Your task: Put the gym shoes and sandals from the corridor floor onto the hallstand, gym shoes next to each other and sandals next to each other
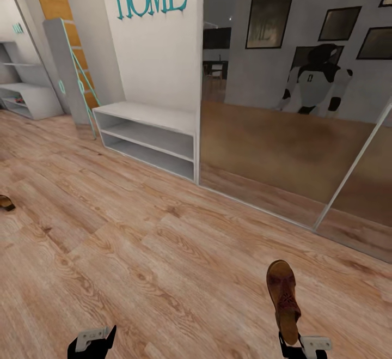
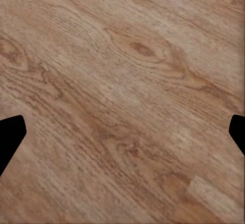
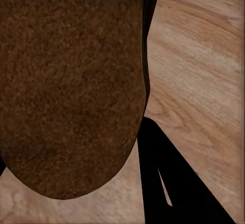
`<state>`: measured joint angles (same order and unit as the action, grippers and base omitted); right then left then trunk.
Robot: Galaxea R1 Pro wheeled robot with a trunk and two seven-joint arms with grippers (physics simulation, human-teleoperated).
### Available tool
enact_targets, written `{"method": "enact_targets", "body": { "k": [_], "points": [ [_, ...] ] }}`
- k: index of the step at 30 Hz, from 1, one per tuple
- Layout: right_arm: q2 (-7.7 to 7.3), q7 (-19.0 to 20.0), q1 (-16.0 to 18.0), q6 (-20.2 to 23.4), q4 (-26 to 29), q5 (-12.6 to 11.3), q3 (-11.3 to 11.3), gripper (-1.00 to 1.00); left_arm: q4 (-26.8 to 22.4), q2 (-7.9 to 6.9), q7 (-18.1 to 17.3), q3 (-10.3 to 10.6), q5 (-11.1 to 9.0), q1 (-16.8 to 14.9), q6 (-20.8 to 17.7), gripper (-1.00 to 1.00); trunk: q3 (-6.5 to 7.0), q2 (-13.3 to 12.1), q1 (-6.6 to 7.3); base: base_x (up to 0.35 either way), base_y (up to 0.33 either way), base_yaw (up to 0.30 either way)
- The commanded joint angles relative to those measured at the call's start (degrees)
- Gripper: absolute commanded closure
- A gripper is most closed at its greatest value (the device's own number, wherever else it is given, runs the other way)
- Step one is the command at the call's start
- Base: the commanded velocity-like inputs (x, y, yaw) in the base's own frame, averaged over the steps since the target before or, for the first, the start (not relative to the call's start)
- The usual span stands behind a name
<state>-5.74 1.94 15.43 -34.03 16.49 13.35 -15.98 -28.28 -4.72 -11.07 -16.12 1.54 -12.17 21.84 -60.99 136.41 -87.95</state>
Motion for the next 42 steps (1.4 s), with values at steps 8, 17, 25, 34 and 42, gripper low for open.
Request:
{"method": "enact_targets", "body": {
  "k": [8,17,25,34,42],
  "points": [
    [0.11,0.2,0.0,-0.2,0.1,0.2,-0.5,1.0,0.1,0.06,-0.5,-0.5,0.1,0.0,0.1,-1.0,0.87,-2.0,1.12,0.0,0.0,0.005],
    [0.29,-0.3,0.0,-0.2,0.0,0.3,-0.5,1.0,0.1,0.15,-0.5,-0.4,0.1,0.0,0.1,-1.0,0.61,-2.0,1.12,0.0,0.0,0.22],
    [0.29,-0.4,0.0,-0.2,-0.1,0.3,-0.5,1.0,0.1,0.25,-0.5,-0.4,0.2,0.0,0.1,-1.0,0.34,-2.0,1.12,0.0,0.0,0.259],
    [0.29,-0.4,0.0,-0.2,0.0,0.3,-0.5,1.0,0.1,0.45,-0.6,-0.3,0.3,0.0,0.1,-1.0,0.0,-2.0,1.12,0.0,0.0,0.26],
    [0.29,-0.4,0.0,-0.2,-0.1,0.3,-0.5,1.0,0.1,0.57,-0.6,-0.1,0.4,0.0,0.1,-1.0,-0.3,-2.0,1.12,0.049,0.0,0.26]
  ]
}}
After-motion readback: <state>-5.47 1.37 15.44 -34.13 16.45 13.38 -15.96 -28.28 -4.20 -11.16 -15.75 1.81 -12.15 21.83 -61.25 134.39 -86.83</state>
